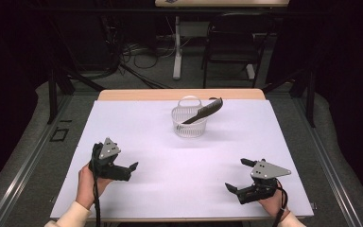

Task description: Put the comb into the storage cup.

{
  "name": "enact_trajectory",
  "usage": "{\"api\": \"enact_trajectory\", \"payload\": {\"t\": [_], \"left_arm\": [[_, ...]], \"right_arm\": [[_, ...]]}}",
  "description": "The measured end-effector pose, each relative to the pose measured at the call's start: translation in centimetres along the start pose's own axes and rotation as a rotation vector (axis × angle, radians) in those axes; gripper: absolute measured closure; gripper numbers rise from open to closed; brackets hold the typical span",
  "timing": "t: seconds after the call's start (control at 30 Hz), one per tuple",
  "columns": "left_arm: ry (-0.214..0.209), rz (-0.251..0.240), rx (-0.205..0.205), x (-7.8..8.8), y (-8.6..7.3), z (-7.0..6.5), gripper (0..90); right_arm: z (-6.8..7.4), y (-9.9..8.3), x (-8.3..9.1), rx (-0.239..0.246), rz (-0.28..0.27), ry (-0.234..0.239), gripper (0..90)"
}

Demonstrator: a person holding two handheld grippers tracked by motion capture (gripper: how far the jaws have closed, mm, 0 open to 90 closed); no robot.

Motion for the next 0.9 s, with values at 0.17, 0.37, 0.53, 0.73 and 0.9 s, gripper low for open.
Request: {"api": "enact_trajectory", "payload": {"t": [0.17, 0.37, 0.53, 0.73, 0.9], "left_arm": [[0.015, -0.019, 0.015, 0.5, -0.9, -0.3, 0.0], [0.019, -0.029, 0.035, 0.8, -1.9, -0.7, 0.0], [0.029, -0.043, 0.054, 1.0, -2.8, -1.1, 0.0], [0.042, -0.057, 0.082, 1.3, -4.2, -1.8, 0.0], [0.045, -0.062, 0.101, 1.5, -5.0, -1.8, 0.0]], "right_arm": [[0.0, 0.0, 0.0, 0.003, 0.001, -0.002, 0.0], [0.0, 0.0, 0.0, 0.004, 0.001, -0.001, 0.0], [0.0, 0.0, 0.1, 0.004, 0.002, -0.003, 0.0], [-0.1, 0.0, 0.1, 0.005, -0.002, -0.002, 0.0], [-0.1, 0.0, 0.1, 0.003, 0.000, -0.003, 0.0]]}}
Point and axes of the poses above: each handheld gripper's, and its own axes: x roughly backward along the jaws, y roughly out of its top, z roughly to its left, the point moved 3 cm from there along -x, roughly forward along the jaws, and after that the axes turned 2 degrees about -x, right-handed, at the moved point
